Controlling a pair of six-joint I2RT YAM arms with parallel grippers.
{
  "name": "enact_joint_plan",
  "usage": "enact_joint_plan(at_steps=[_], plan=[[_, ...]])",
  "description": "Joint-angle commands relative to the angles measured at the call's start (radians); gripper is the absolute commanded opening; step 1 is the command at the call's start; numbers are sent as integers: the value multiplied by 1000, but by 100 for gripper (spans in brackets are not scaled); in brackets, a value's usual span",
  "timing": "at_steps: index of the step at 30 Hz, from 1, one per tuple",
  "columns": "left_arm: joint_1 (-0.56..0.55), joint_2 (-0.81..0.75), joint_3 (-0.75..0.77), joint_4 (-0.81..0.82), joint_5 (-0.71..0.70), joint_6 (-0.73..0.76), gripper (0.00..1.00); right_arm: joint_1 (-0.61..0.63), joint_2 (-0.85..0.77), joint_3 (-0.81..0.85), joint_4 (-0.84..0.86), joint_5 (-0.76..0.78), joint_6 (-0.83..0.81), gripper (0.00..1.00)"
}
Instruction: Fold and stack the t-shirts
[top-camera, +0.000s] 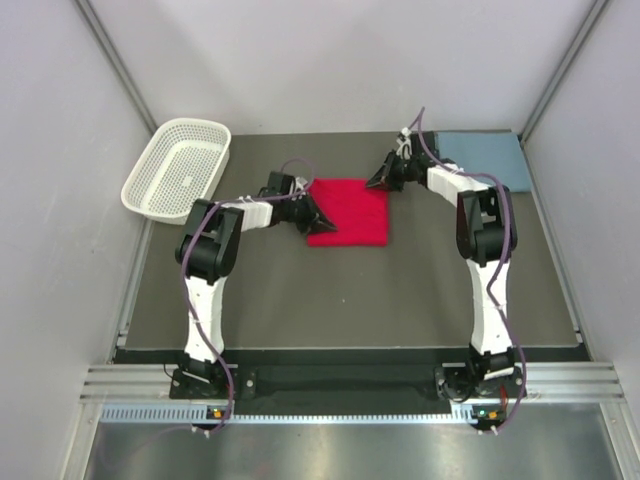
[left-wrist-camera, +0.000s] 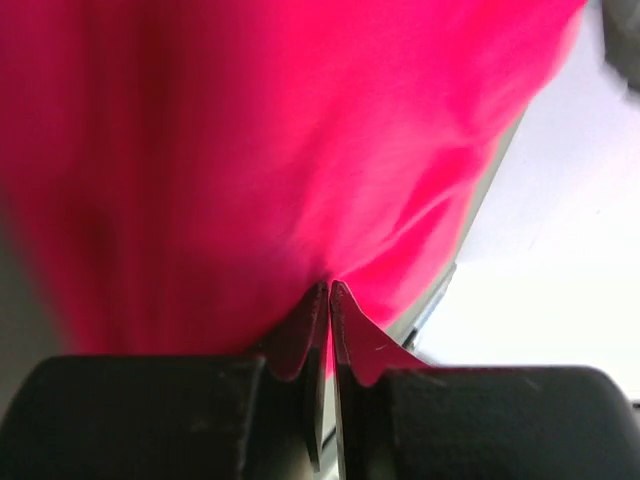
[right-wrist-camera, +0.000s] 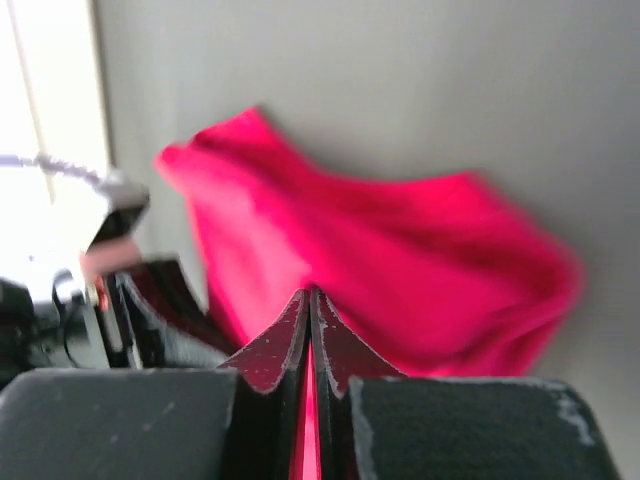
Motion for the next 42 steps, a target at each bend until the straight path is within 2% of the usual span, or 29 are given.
enact_joint_plan(at_steps=[1,6,12,14,18,20,23,28,32,36,42], plan=[[18,-107,-80,67,36,44,10,-27,64,33,123,-19,49,0],[39,-156,-202,38,32,102,9,-62,179,135,126,-16,65,0],[39,-201,-203,-57,29,177,9,-87,239,289,71,-45,69,1],[42,-195,-141,-91,29,190,9,-84,199,295,60,-60,63,2],[53,-155,-13,-73,33,158,9,-72,89,257,-23,-77,17,13],[61,-127,82,-70,32,139,9,-70,9,179,-21,-71,2,14],[71,-6,214,-28,59,75,9,-65,-45,100,-18,-92,-3,15],[90,150,396,53,72,-34,8,-61,-45,18,-14,-128,-21,14],[114,250,467,58,62,-63,7,-76,11,-4,41,-126,-9,14],[125,289,467,56,50,-54,6,-98,100,54,84,-134,6,13],[136,278,452,13,36,-8,6,-128,257,287,110,-113,35,13]])
